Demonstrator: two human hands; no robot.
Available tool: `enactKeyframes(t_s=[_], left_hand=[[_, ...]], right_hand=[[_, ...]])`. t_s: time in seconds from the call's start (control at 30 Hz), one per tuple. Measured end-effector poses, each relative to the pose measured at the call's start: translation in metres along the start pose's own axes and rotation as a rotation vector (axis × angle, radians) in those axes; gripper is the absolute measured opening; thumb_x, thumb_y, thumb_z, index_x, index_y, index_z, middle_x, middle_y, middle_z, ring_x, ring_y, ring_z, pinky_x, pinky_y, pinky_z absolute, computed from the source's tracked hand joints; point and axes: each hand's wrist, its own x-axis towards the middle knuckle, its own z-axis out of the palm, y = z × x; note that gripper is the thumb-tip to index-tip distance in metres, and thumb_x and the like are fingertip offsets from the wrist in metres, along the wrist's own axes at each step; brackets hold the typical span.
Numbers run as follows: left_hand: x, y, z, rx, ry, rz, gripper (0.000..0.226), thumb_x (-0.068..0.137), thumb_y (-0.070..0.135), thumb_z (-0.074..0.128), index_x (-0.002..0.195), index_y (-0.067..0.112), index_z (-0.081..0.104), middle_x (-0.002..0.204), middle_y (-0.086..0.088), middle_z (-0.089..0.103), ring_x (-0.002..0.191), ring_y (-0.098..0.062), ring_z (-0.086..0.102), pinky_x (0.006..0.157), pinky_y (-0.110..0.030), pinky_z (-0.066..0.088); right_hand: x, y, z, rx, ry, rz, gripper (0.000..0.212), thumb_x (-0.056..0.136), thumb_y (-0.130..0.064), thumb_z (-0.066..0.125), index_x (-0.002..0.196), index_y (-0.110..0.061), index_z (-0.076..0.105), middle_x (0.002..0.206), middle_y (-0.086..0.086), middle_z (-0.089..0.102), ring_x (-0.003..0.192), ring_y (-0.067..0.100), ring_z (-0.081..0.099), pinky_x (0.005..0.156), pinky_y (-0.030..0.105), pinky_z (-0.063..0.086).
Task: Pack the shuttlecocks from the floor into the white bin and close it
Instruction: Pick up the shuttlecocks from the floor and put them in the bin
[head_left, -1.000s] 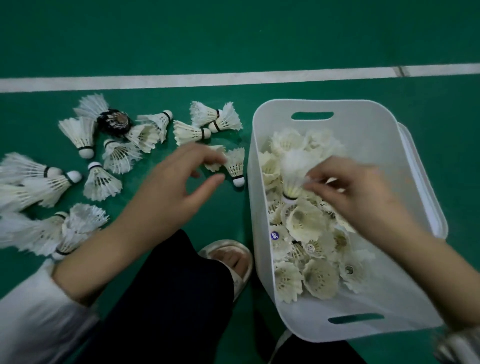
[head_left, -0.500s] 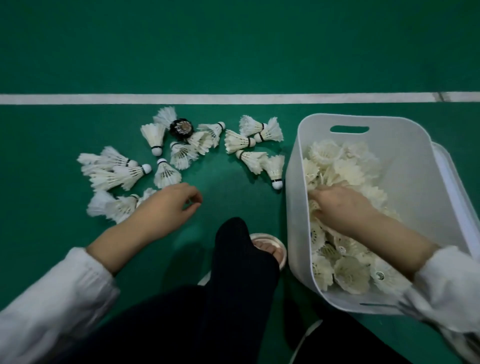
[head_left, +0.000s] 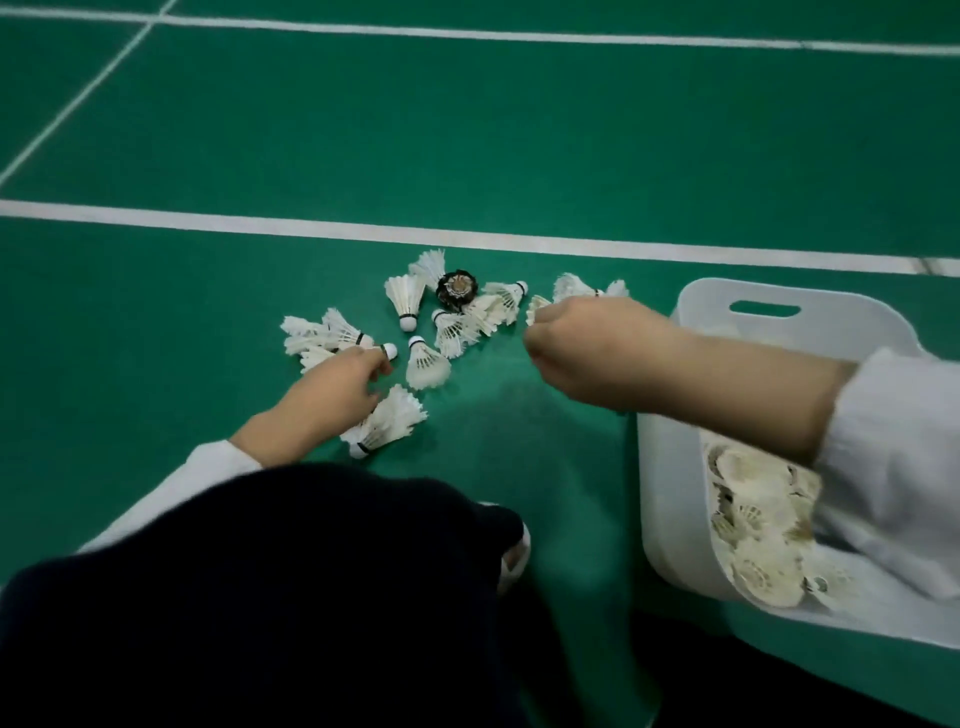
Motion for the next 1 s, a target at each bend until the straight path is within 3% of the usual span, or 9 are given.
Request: enactKeyframes(t_s=[0.17, 0.27, 0.37, 0.53, 0.63, 0.77, 0.87, 0.93, 1.0], left_hand=[[0.014, -0.020, 0.043, 0.001, -0.142, -0.076, 0.062, 0.081, 0.022, 0.065, 0.135, 0.016, 0.034, 0.134, -0.011, 0.041, 0.111, -0.028, 0.051, 0.094, -0.037, 0.043], [0.025, -0.029, 0.064, 0.076, -0.135, -0.066, 0.066, 0.082, 0.030, 0.063, 0.139, 0.021, 0.029, 0.130, -0.010, 0.042, 0.115, -0.028, 0.045, 0.093, -0.038, 0.041], [0.032, -0.030, 0.078, 0.134, -0.057, -0.029, 0.062, 0.085, 0.029, 0.058, 0.139, 0.022, 0.030, 0.128, -0.008, 0.044, 0.112, -0.029, 0.045, 0.090, -0.037, 0.039], [0.033, -0.013, 0.090, -0.193, 0.052, -0.078, 0.060, 0.086, 0.022, 0.058, 0.139, 0.023, 0.030, 0.122, -0.003, 0.051, 0.110, -0.025, 0.049, 0.088, -0.040, 0.043], [0.029, -0.007, 0.097, -0.344, 0.068, -0.037, 0.052, 0.086, 0.015, 0.058, 0.134, 0.019, 0.039, 0.123, -0.005, 0.050, 0.111, -0.023, 0.048, 0.090, -0.033, 0.039], [0.025, -0.013, 0.097, -0.460, 0.085, -0.009, 0.056, 0.083, 0.015, 0.065, 0.134, 0.015, 0.041, 0.129, -0.004, 0.043, 0.117, -0.016, 0.043, 0.091, -0.013, 0.027], [0.021, -0.020, 0.088, -0.520, 0.143, -0.049, 0.064, 0.082, 0.022, 0.068, 0.137, 0.023, 0.035, 0.131, 0.004, 0.034, 0.115, -0.003, 0.035, 0.098, -0.019, 0.030], [0.021, -0.024, 0.084, -0.518, 0.171, -0.074, 0.063, 0.083, 0.017, 0.065, 0.137, 0.025, 0.033, 0.131, 0.006, 0.032, 0.114, 0.002, 0.032, 0.099, -0.017, 0.028], [0.020, -0.027, 0.084, -0.502, 0.208, -0.079, 0.059, 0.085, 0.006, 0.059, 0.137, 0.021, 0.035, 0.132, 0.000, 0.035, 0.106, 0.007, 0.033, 0.096, -0.012, 0.027]], right_hand=[[0.042, -0.012, 0.071, 0.154, -0.116, 0.093, 0.023, 0.091, -0.016, 0.040, 0.107, -0.008, 0.055, 0.109, 0.011, 0.055, 0.102, 0.030, 0.055, 0.078, 0.037, 0.046], [0.059, -0.029, 0.109, 0.327, -0.210, 0.215, 0.030, 0.090, -0.017, 0.042, 0.116, -0.008, 0.054, 0.119, 0.010, 0.054, 0.111, 0.031, 0.054, 0.089, 0.040, 0.048], [0.077, -0.045, 0.131, 0.580, -0.230, 0.324, 0.041, 0.090, -0.018, 0.047, 0.130, -0.009, 0.049, 0.134, 0.011, 0.051, 0.123, 0.028, 0.048, 0.102, 0.035, 0.039], [0.109, -0.072, 0.156, 0.859, -0.132, 0.402, 0.049, 0.093, -0.012, 0.047, 0.140, -0.010, 0.034, 0.142, 0.010, 0.042, 0.128, 0.026, 0.043, 0.104, 0.031, 0.030], [0.120, -0.080, 0.173, 0.979, -0.214, 0.496, 0.048, 0.093, -0.012, 0.048, 0.139, -0.009, 0.036, 0.136, 0.013, 0.048, 0.124, 0.028, 0.046, 0.099, 0.029, 0.034], [0.114, -0.079, 0.182, 1.164, -0.225, 0.654, 0.039, 0.085, -0.016, 0.060, 0.123, -0.010, 0.052, 0.110, 0.011, 0.064, 0.102, 0.026, 0.058, 0.075, 0.024, 0.040], [0.104, -0.072, 0.185, 1.289, -0.110, 0.765, 0.012, 0.078, -0.016, 0.069, 0.088, -0.011, 0.063, 0.072, -0.002, 0.061, 0.070, 0.016, 0.057, 0.051, 0.020, 0.036], [0.099, -0.067, 0.186, 1.336, -0.044, 0.843, 0.015, 0.078, -0.017, 0.070, 0.072, -0.014, 0.057, 0.061, -0.005, 0.054, 0.058, 0.012, 0.051, 0.048, 0.016, 0.036], [0.096, -0.063, 0.187, 1.378, 0.001, 0.903, 0.022, 0.078, -0.019, 0.071, 0.065, -0.014, 0.054, 0.058, -0.001, 0.054, 0.057, 0.017, 0.052, 0.054, 0.025, 0.042]])
